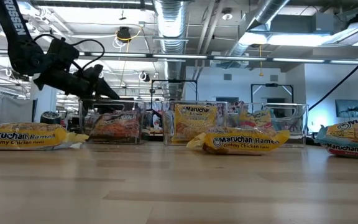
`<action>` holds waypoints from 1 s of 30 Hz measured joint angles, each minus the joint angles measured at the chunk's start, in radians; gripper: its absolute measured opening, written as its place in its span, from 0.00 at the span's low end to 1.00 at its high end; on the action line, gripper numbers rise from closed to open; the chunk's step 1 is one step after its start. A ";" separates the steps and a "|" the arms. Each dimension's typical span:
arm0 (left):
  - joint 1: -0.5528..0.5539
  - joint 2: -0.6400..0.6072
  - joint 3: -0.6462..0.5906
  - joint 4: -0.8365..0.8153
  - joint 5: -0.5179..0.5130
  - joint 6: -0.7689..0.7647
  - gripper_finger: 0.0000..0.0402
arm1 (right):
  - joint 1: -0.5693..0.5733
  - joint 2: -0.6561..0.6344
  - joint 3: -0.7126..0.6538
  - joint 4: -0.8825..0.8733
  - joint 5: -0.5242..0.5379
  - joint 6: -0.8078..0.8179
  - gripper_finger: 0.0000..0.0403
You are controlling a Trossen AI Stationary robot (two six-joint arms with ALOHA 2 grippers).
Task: Sort Maruchan noodles
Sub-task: Put the blue noodle pack into the right transparent bin
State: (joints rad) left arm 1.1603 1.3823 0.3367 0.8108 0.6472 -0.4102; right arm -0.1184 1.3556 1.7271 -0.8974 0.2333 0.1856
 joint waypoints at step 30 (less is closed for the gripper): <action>-0.154 -0.002 0.473 0.011 0.390 -0.280 0.34 | 0.042 0.053 -0.002 -0.100 -0.086 0.005 0.57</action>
State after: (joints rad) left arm 1.0058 1.3804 0.8100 0.8219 1.0373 -0.6900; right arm -0.0763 1.4087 1.7256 -0.9979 0.1472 0.1905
